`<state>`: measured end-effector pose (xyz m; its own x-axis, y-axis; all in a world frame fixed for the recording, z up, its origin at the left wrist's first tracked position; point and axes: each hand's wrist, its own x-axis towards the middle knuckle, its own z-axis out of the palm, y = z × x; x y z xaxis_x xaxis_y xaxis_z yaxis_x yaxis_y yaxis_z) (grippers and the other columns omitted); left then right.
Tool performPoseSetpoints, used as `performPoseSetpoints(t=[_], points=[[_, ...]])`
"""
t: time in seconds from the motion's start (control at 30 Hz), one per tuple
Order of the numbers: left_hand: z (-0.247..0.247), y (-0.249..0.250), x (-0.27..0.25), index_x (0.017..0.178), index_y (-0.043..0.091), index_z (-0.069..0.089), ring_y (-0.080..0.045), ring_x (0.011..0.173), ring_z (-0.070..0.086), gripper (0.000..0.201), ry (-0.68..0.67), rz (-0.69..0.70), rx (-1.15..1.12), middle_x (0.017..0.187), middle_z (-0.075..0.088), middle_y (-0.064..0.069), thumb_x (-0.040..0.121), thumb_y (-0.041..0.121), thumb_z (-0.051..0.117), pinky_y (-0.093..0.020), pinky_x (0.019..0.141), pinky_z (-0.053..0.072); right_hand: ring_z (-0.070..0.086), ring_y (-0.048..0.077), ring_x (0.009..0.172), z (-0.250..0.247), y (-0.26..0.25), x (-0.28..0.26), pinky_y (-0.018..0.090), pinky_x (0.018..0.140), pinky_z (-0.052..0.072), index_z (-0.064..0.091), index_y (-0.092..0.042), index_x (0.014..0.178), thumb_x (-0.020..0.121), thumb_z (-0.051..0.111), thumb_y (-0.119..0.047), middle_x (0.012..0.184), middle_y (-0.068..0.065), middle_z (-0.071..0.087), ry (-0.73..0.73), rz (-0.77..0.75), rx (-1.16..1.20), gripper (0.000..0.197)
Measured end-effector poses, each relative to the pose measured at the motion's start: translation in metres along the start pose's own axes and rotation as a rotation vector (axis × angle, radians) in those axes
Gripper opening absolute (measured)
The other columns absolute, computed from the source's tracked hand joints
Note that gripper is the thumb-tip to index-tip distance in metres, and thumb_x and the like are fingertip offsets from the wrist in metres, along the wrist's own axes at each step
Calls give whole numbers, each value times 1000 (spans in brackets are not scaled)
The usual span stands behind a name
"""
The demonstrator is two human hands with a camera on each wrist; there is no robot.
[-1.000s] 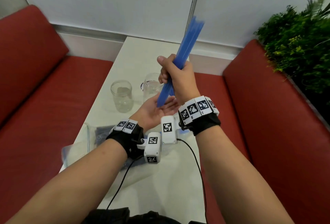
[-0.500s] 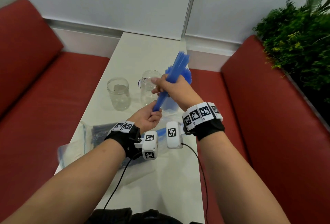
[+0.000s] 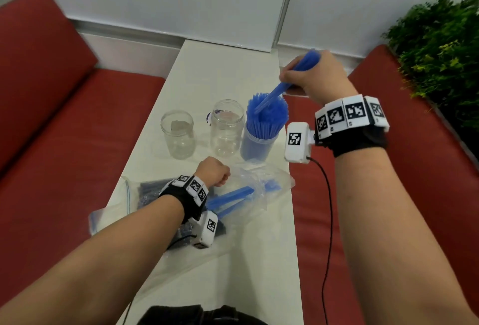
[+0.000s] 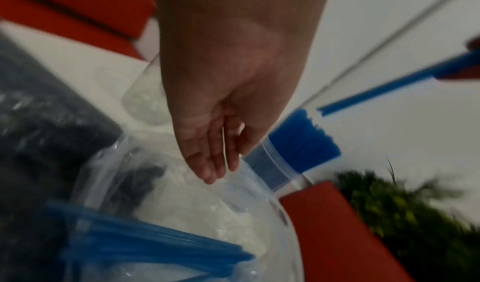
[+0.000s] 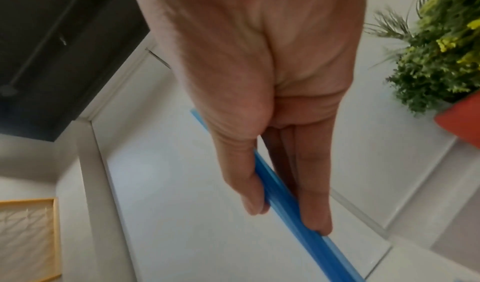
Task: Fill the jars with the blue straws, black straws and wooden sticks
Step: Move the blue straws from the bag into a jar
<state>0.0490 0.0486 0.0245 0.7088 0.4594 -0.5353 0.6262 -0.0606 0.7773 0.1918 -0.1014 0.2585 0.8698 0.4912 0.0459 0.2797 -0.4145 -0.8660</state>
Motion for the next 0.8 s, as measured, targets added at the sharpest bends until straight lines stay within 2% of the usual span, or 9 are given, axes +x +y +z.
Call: performPoseSetpoints(t=[0.07, 0.13, 0.2, 0.3, 0.47, 0.57, 0.67, 0.8], points=[[1, -2, 4, 93, -7, 73, -30, 84, 67, 22, -7, 72, 350, 92, 72, -20, 89, 9, 59, -35, 80, 54, 76, 19, 84, -1, 2, 9, 27, 77, 63, 73, 0, 101, 88, 75, -10, 96, 12, 75, 37, 15, -54, 16], [7, -1, 6, 103, -4, 71, -30, 99, 66, 25, -43, 119, 581, 104, 71, -17, 91, 11, 55, -35, 89, 53, 75, 22, 88, 3, 6, 16, 32, 82, 62, 72, 1, 103, 89, 74, -9, 99, 14, 74, 47, 44, -80, 17], [15, -1, 7, 107, -2, 68, -30, 103, 65, 26, -101, 154, 762, 109, 70, -15, 92, 15, 56, -33, 87, 52, 74, 23, 89, 10, 11, 22, 32, 83, 62, 72, 2, 104, 89, 73, -8, 100, 15, 74, 46, 62, -108, 17], [26, -5, 10, 106, 0, 66, -28, 101, 65, 30, -205, 198, 962, 109, 68, -15, 92, 27, 60, -29, 76, 46, 74, 18, 81, 16, 20, 31, 26, 76, 62, 72, 0, 105, 89, 74, -9, 99, 14, 74, 24, 81, -178, 18], [38, -25, 19, 116, 4, 58, -29, 101, 63, 53, -289, 194, 1069, 112, 65, -13, 84, 45, 70, -34, 81, 48, 76, 22, 85, 25, 38, 50, 36, 83, 62, 72, -1, 104, 88, 74, -10, 96, 14, 75, -38, 119, -181, 19], [42, -35, 23, 125, 4, 48, -32, 107, 60, 65, -337, 155, 1086, 119, 61, -15, 80, 43, 75, -38, 85, 50, 76, 21, 87, 40, 56, 66, 37, 85, 62, 71, -4, 108, 88, 74, -13, 98, 13, 75, -86, 177, -211, 22], [44, -39, 23, 126, 4, 45, -33, 109, 59, 62, -343, 162, 1154, 121, 58, -15, 81, 34, 75, -44, 89, 52, 76, 24, 87, 61, 78, 77, 41, 85, 62, 69, -3, 111, 87, 74, -12, 100, 15, 75, -111, 230, -248, 26], [46, -40, 19, 126, 3, 47, -33, 110, 60, 49, -379, 159, 1218, 122, 59, -15, 87, 27, 67, -44, 90, 53, 73, 28, 95, 79, 106, 84, 41, 85, 61, 70, 0, 107, 85, 75, -14, 107, 15, 72, -80, 250, -314, 26]])
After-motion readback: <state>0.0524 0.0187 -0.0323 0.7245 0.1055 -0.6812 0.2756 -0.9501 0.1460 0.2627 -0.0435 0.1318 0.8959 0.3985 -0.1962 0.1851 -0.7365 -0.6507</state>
